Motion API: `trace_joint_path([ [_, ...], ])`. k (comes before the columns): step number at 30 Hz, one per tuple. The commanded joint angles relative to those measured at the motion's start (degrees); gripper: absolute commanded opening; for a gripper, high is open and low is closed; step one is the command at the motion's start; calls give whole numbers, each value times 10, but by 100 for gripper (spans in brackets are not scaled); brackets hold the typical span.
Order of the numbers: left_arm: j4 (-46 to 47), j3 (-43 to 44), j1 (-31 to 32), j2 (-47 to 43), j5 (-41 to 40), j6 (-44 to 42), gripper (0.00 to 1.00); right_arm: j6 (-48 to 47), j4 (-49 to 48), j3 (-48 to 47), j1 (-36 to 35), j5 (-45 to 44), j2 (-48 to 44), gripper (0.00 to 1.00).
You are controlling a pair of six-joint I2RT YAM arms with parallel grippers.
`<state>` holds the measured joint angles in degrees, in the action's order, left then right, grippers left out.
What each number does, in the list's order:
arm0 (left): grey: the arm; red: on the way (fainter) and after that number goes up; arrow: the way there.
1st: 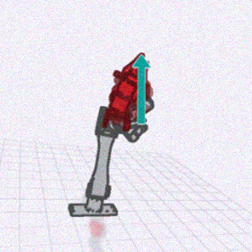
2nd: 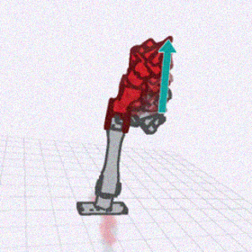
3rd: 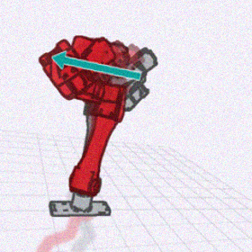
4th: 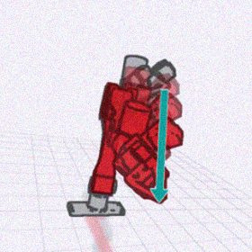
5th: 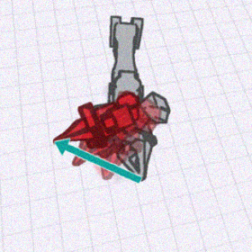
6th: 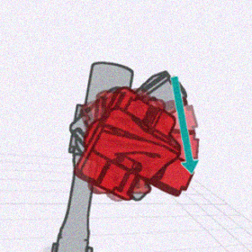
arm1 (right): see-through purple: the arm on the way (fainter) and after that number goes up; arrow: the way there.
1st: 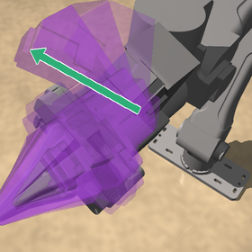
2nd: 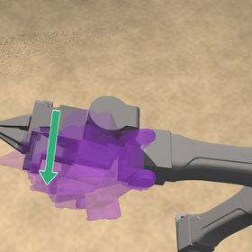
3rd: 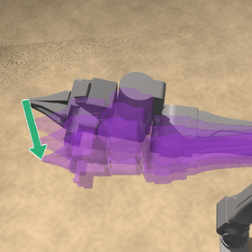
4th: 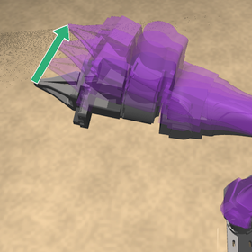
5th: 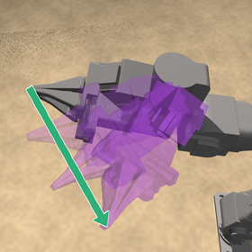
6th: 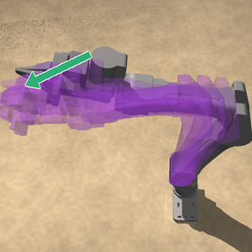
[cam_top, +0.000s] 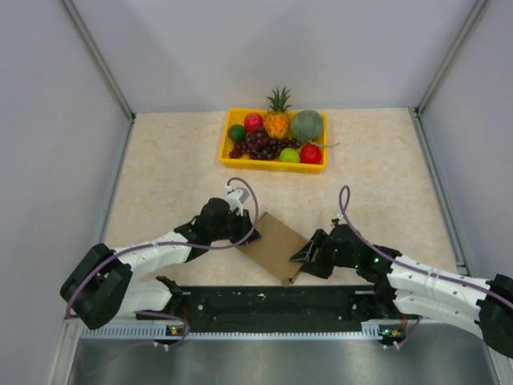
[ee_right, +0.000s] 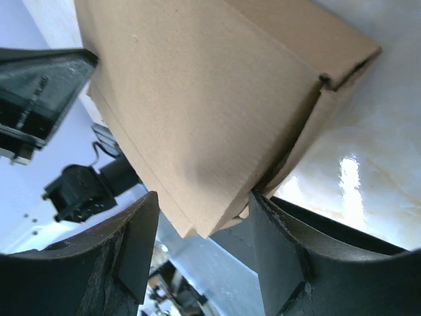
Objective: Fold the paper box
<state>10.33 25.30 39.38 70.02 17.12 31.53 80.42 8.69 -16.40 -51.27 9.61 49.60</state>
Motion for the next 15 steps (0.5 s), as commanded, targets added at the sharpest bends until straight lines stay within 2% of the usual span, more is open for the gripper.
trace_joint_path([
  [1,12,-9,13,15,14,9,13,118,-82,57,-11,-77,-42,57],
  [3,21,-16,18,19,15,15,13,148,-109,74,-14,-108,-52,56],
  [5,21,-17,19,22,16,16,13,127,-67,51,-14,-127,-52,56],
  [7,19,-19,22,20,14,17,13,71,-18,16,-13,-139,-40,54],
  [10,23,-26,21,14,12,19,13,-16,54,-31,2,-105,-7,46],
  [15,27,-34,23,12,8,19,13,-139,126,-82,-14,-76,-20,50],
])
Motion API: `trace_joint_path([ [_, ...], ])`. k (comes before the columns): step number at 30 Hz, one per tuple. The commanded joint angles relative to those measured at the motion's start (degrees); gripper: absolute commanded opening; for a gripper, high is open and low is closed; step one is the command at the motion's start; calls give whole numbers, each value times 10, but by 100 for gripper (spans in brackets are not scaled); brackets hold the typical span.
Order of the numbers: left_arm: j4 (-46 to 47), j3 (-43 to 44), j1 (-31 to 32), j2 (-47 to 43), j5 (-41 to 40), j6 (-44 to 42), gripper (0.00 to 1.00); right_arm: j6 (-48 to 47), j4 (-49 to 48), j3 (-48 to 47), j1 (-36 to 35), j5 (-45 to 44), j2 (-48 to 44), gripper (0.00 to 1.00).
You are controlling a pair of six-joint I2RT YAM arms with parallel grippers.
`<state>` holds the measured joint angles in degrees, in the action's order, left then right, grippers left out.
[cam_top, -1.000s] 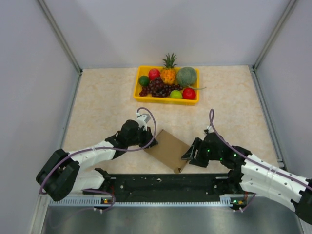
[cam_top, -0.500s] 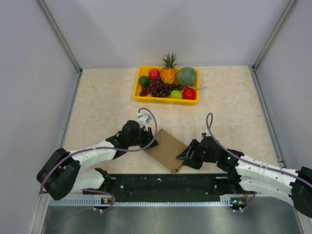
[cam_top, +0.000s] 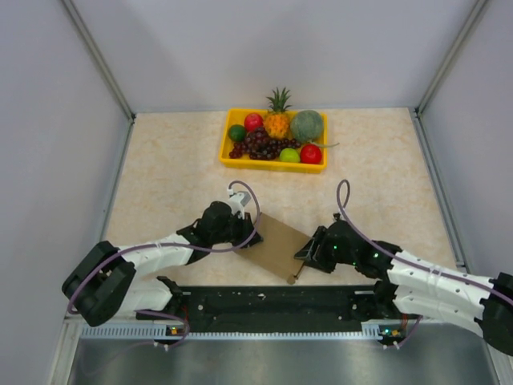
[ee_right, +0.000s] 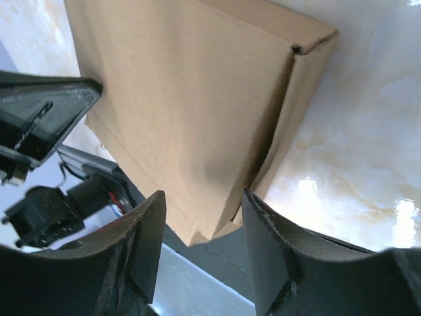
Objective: Fold the paper box
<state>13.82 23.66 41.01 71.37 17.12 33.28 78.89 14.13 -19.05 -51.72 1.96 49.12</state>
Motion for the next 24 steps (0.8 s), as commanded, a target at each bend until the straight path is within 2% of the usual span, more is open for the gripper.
trace_joint_path([
  [1,-8,-18,6,-3,6,1,13,-133,81,-63,-11,6,-31,53],
  [3,-8,-18,6,-4,7,1,13,-149,119,-72,-12,18,-53,54],
  [7,-7,-18,6,-8,8,1,13,-139,127,-46,-13,42,-86,56],
  [12,-9,-23,7,-13,8,4,13,-118,44,-16,-13,50,-57,51],
  [20,-6,-26,9,-10,12,2,14,-104,-92,15,-14,57,42,50],
  [23,-4,-29,10,-10,12,0,15,-96,-122,29,-16,44,60,47],
  [24,-5,-29,11,-11,14,-1,16,-91,-124,37,-15,39,61,42],
])
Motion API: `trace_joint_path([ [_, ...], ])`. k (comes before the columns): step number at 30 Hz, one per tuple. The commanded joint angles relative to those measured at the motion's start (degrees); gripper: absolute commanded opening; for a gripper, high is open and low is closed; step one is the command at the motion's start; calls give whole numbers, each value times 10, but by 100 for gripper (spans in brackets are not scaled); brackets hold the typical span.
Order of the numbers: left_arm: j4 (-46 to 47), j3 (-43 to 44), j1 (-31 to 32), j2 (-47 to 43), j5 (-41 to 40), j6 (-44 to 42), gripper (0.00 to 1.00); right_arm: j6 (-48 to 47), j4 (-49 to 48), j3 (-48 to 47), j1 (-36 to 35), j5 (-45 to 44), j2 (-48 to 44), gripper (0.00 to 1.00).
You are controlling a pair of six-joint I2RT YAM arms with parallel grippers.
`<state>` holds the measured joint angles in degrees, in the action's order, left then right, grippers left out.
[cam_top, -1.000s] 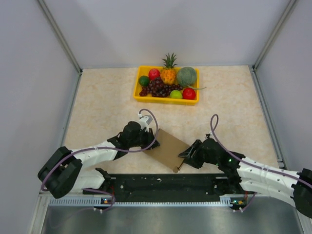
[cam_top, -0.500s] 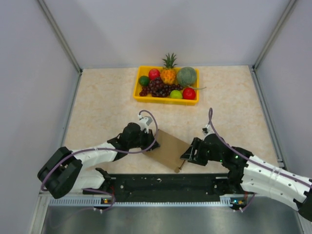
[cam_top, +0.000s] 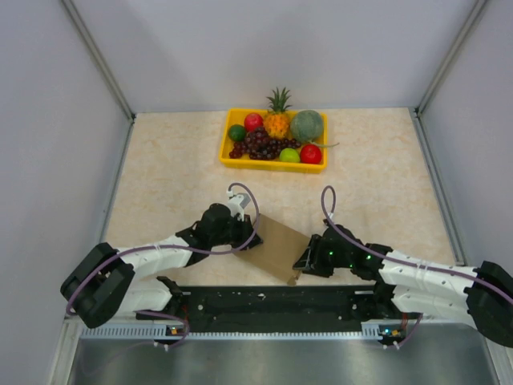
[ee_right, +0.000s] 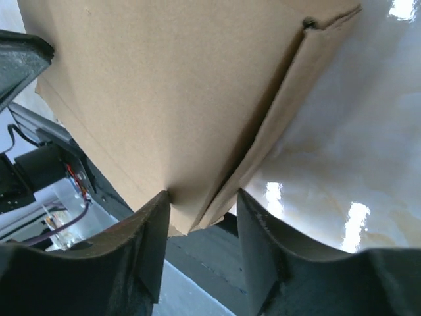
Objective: Fold the paper box
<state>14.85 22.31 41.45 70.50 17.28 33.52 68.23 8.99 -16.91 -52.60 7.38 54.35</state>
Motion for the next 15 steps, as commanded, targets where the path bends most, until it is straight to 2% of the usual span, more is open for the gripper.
trace_joint_path([
  [1,-17,-16,6,-5,13,-4,18,19,-80,21,-7,-19,7,39],
  [3,-28,-14,6,-18,15,-6,22,29,-85,41,-7,-31,1,30],
  [6,-65,-1,5,-50,15,-14,33,33,-86,61,-7,-46,-7,27],
  [11,-174,47,-9,-147,0,-30,46,16,-86,67,-6,-54,-4,27],
  [15,-304,73,-47,-200,-55,-42,58,-5,-86,64,-1,-52,-6,30],
])
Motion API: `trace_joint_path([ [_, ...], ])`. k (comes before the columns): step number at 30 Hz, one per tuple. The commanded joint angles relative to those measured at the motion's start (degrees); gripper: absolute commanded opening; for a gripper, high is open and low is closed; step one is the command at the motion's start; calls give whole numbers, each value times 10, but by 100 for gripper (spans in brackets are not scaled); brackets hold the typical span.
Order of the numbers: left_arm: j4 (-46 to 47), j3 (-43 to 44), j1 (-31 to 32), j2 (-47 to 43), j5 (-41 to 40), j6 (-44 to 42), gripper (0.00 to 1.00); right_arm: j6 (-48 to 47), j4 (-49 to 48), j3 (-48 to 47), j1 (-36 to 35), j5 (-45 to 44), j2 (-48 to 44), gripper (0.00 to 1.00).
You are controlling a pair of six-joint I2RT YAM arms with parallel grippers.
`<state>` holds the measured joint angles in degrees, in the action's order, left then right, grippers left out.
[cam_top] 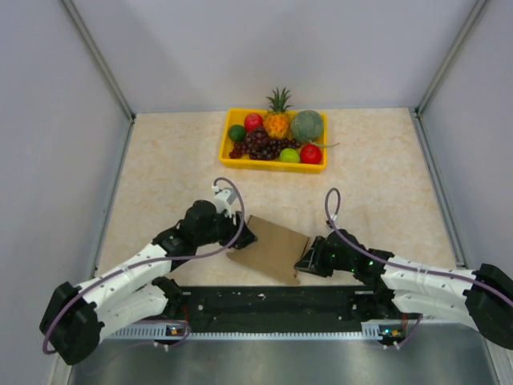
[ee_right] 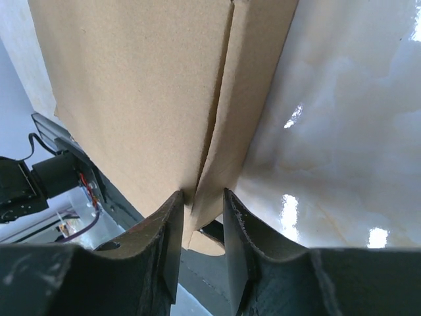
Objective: Fold the paper box
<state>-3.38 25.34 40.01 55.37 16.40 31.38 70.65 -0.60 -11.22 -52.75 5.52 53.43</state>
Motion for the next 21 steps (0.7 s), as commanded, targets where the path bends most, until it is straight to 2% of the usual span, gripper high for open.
trace_joint_path([
  [1,-133,41,-61,-53,-44,-25,60,-44,10,6,3,-29,4,31],
  [3,-143,30,-92,-50,-21,-29,64,-58,-4,2,7,-24,7,34],
  [5,-132,11,-128,-33,5,-32,64,-87,-6,-5,18,-10,12,36],
  [9,-75,-5,-131,12,73,-24,58,-123,-14,-15,37,24,39,38],
  [12,-7,-24,-130,50,93,-21,55,-141,-22,-16,47,41,48,39],
  [14,52,-44,-130,72,121,-17,46,-157,-34,-16,58,55,55,39],
  [21,101,-85,-127,108,109,-15,16,-195,-51,-21,79,62,93,36],
])
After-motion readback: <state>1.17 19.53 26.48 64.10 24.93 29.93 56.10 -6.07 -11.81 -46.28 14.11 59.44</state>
